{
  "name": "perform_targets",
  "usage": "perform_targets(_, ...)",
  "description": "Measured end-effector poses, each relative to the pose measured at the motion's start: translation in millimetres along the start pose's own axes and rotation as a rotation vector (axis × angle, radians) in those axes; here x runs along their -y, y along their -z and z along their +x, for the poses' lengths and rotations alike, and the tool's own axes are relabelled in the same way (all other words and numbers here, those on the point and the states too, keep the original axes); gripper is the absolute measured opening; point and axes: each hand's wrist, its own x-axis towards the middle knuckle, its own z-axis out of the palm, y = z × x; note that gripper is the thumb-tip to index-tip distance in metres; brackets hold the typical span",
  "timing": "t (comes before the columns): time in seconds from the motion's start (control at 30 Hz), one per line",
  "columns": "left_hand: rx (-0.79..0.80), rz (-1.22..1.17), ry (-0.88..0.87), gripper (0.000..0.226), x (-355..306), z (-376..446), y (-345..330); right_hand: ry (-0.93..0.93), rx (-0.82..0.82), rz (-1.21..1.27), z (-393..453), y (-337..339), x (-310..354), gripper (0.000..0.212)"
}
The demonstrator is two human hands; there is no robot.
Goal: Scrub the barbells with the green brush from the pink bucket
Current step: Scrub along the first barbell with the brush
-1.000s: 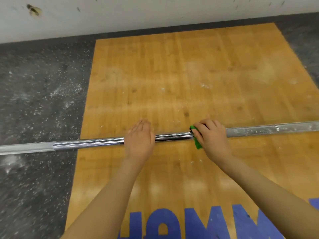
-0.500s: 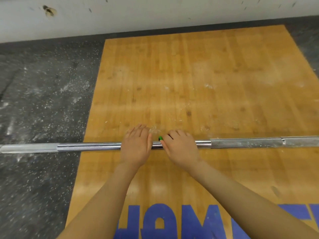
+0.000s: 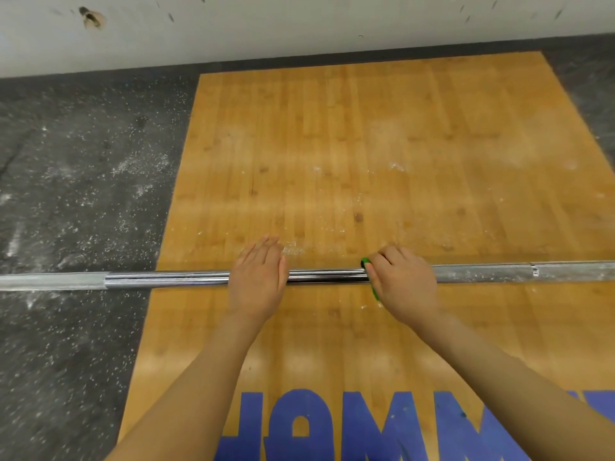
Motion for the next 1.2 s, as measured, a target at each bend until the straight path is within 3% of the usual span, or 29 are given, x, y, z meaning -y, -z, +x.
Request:
perform_targets(0.27,-0.043,-0.001,0.013,0.041,-2.1,-1.8,2.0,0.07,0.01,0.066,26.4,-10.1,60.9,0.04)
perform_targets(0.6,-0.004,-0.027,0.025,0.043,-1.4,-6.5,2.0,0.024,-0.003,0.058,-5.4,-1.0,10.6,0.039)
perform_targets(1.2,0.107,-0.079,0.112,0.045,-12.3,-45.3,13.9,0.036,0.002,0.104,-33.0,6.9,25.4,0.04)
